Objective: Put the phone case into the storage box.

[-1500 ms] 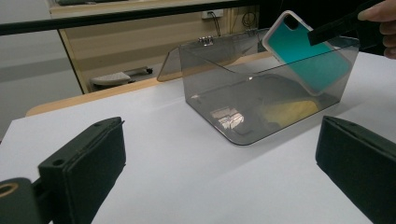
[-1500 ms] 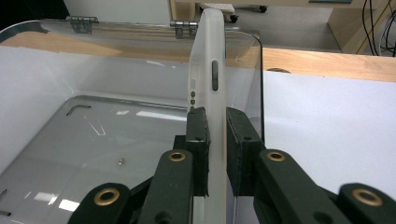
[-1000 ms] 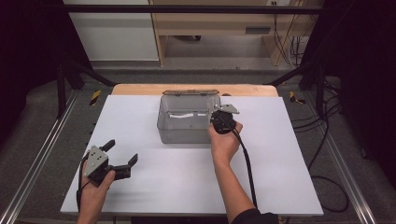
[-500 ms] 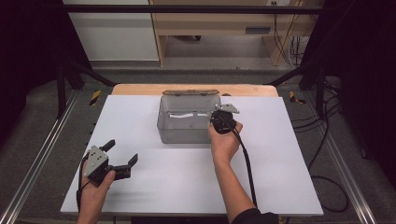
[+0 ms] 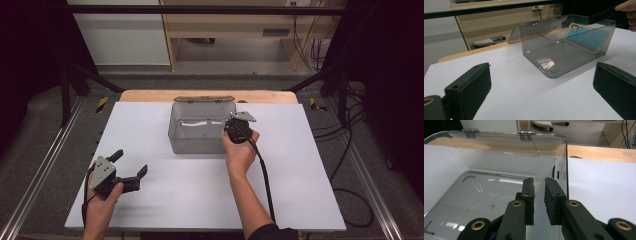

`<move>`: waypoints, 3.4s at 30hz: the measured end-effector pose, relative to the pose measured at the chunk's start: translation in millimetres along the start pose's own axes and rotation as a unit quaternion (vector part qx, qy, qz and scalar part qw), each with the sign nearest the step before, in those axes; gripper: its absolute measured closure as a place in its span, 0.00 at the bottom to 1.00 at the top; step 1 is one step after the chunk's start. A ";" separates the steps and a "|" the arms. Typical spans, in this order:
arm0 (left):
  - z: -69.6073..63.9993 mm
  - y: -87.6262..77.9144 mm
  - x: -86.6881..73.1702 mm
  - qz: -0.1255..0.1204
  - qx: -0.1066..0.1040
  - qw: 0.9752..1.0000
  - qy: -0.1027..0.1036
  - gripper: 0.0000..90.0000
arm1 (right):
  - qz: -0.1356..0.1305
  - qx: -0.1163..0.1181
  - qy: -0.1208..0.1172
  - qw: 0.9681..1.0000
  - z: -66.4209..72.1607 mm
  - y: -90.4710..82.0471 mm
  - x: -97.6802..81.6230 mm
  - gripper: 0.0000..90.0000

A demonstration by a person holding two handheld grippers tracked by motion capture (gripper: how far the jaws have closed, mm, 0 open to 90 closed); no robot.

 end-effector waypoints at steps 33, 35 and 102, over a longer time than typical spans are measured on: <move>-0.2 -0.1 0.3 -0.001 0.000 1.000 0.000 0.02 | -0.010 0.009 0.010 1.000 0.6 -5.5 3.4 0.84; -0.2 0.0 0.3 -0.001 0.000 1.000 0.001 0.02 | -0.011 0.009 0.009 1.000 0.6 -5.6 3.5 0.84; -0.5 -0.1 0.5 -0.001 0.000 1.000 0.001 0.02 | -0.028 0.034 0.017 0.999 3.2 -14.3 9.3 0.60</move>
Point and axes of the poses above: each handheld gripper's, and its own axes: y roughly forward along the jaws, x roughly out of its top, z roughly to its left, the point moved 3 cm from there along y, roughly forward along the jaws, and after that the axes turned 14 degrees about -x, right-handed, at the moved point
